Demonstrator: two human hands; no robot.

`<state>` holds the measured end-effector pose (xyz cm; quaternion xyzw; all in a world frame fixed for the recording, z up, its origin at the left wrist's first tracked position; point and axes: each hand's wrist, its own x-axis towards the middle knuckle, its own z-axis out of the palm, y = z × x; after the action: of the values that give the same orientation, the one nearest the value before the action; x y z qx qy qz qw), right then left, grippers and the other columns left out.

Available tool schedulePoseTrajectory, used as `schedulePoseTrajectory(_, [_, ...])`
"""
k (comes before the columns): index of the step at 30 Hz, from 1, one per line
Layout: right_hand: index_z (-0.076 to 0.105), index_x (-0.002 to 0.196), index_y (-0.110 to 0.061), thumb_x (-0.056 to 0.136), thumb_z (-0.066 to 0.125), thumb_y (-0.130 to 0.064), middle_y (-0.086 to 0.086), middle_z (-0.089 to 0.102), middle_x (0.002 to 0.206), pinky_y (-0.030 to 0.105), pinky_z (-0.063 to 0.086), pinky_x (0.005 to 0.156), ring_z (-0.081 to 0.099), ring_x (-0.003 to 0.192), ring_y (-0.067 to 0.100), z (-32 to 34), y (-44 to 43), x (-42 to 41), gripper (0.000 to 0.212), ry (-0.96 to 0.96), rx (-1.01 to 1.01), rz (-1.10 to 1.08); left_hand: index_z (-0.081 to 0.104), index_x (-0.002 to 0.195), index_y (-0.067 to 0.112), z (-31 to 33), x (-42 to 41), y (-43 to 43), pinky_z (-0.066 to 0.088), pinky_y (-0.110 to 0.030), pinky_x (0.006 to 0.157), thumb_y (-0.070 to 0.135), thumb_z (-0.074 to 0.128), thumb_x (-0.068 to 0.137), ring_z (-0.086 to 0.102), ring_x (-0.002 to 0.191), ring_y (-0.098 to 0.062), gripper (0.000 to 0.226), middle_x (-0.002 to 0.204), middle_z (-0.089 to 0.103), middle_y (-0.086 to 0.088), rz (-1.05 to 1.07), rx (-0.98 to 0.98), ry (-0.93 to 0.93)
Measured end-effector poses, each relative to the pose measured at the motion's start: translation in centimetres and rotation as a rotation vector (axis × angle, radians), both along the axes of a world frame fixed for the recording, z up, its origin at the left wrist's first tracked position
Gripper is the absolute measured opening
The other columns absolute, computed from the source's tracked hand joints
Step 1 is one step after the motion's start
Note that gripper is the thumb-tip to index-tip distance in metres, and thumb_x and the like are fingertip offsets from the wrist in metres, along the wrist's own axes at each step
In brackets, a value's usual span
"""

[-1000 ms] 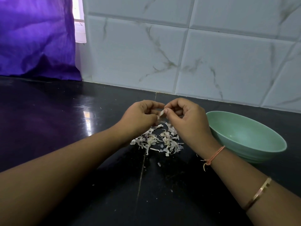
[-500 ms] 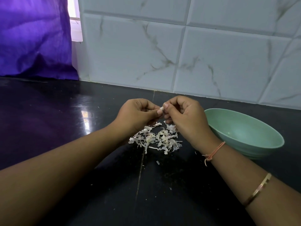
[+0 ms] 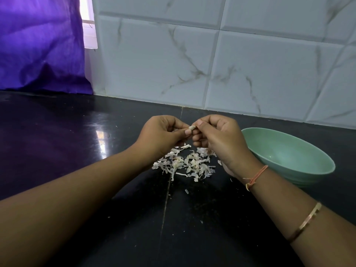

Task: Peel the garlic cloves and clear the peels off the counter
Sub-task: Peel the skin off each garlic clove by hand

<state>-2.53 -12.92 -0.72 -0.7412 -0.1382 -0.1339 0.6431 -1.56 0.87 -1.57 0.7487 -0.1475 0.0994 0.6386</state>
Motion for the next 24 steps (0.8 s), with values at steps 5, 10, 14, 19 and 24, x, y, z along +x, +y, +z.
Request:
schedulePoseTrajectory(5, [0.064,0.072,-0.007,0.086,0.057,0.002,0.005,0.064,0.061,0.023,0.055,0.057,0.059,0.053,0.009,-0.03,-0.23,-0.04,0.018,-0.022,-0.007,0.006,0.068,0.073,0.013,-0.03,0.06,0.17,0.055,-0.035,0.072,0.007,0.069,0.079,0.060,0.063,-0.016,0.009,0.068,0.069,-0.008,0.015,0.026,-0.010])
schedulePoseTrajectory(10, [0.066,0.075,-0.009,0.085,0.060,-0.002,0.002,0.065,0.060,0.021,0.055,0.056,0.062,0.052,0.008,-0.10,-0.64,0.02,0.014,-0.129,-0.175,-0.037,0.066,0.069,0.022,0.13,0.05,0.37,0.053,-0.040,0.070,0.011,0.071,0.080,0.058,0.062,-0.017,0.016,0.067,0.068,-0.009,0.094,0.173,-0.097])
schedulePoseTrajectory(14, [0.070,0.076,-0.015,0.083,0.063,-0.008,-0.008,0.065,0.059,0.020,0.055,0.061,0.063,0.055,0.005,-0.15,-0.84,0.22,0.012,-0.247,-0.395,-0.130,0.062,0.066,0.032,0.24,0.30,0.72,0.046,-0.026,0.058,0.020,0.072,0.079,0.053,0.056,-0.008,0.020,0.059,0.062,0.005,0.174,0.362,-0.189])
schedulePoseTrajectory(19, [0.073,0.080,-0.012,0.082,0.064,-0.008,-0.018,0.058,0.059,0.011,0.047,0.058,0.058,0.058,-0.001,-0.06,-0.78,0.12,0.009,-0.359,-0.531,-0.158,0.059,0.065,0.034,0.66,0.02,0.89,0.041,-0.018,0.052,0.024,0.071,0.080,0.055,0.056,-0.009,0.021,0.059,0.059,0.009,0.192,0.471,-0.214])
schedulePoseTrajectory(24, [0.071,0.079,-0.009,0.080,0.063,-0.008,-0.014,0.054,0.059,0.022,0.045,0.058,0.051,0.053,0.006,-0.25,-0.76,0.30,0.008,-0.438,-0.667,-0.177,0.061,0.067,0.032,0.87,-0.11,0.96,0.046,-0.026,0.056,0.025,0.070,0.081,0.062,0.064,-0.022,0.018,0.062,0.060,0.004,0.180,0.544,-0.219])
